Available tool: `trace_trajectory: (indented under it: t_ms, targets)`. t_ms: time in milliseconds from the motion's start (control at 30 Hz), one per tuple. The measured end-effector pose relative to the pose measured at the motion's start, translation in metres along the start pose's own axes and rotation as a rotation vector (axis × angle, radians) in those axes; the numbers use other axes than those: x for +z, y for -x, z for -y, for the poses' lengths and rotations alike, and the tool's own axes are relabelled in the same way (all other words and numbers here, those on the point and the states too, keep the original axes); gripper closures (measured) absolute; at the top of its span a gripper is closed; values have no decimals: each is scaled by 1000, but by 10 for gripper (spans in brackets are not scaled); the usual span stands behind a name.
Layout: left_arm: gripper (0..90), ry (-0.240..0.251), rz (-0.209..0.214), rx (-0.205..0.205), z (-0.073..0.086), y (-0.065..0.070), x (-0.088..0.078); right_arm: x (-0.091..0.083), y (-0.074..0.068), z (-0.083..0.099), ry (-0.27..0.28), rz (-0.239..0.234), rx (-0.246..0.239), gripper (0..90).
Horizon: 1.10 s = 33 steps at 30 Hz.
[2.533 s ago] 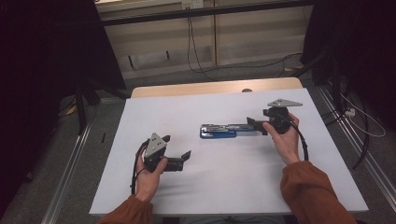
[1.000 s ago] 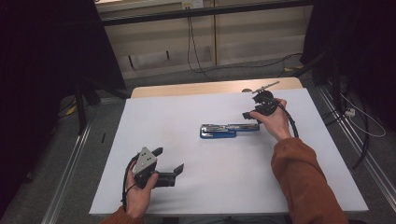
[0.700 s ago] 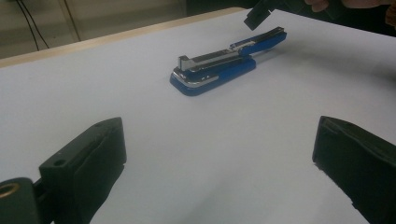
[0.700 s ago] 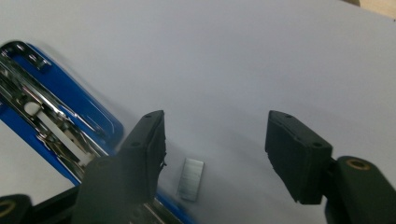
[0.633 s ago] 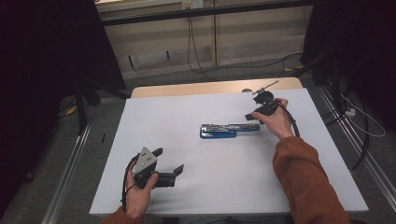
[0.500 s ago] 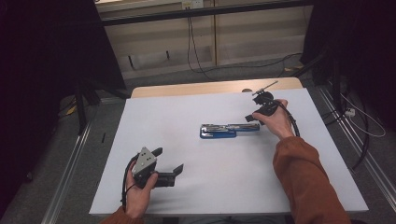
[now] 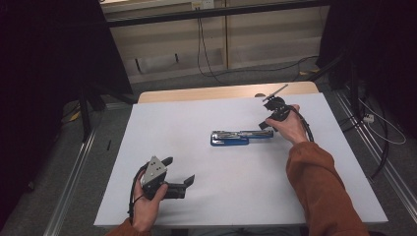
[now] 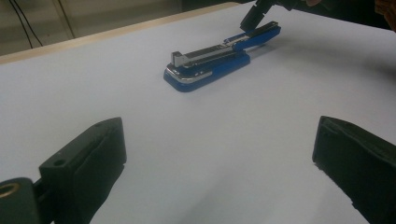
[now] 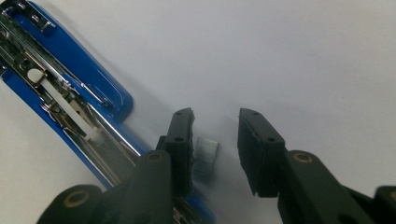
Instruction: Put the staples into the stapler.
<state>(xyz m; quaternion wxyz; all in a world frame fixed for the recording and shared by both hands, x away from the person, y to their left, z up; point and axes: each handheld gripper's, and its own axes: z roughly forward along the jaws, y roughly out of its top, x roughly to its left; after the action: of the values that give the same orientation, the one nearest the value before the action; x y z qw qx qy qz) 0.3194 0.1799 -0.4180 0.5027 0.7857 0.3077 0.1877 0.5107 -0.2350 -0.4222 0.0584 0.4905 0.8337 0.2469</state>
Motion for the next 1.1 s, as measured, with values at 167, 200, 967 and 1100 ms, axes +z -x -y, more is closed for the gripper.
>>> trace_trajectory:
  t_ms: [167, 200, 967, 1100]
  targets:
    - [31, -7, -1, -2, 1, -2, 1, 3, -1, 1, -23, -25, 8, 693]
    - [31, -7, -1, -2, 1, -2, 1, 4, 0, 1, -26, -30, 2, 710]
    - [32, -11, 5, -7, 1, -3, 1, 12, 0, 0, -80, -28, 9, 781]
    - [31, -17, 2, 4, 1, -3, 2, 13, 1, 0, -72, -29, 11, 782]
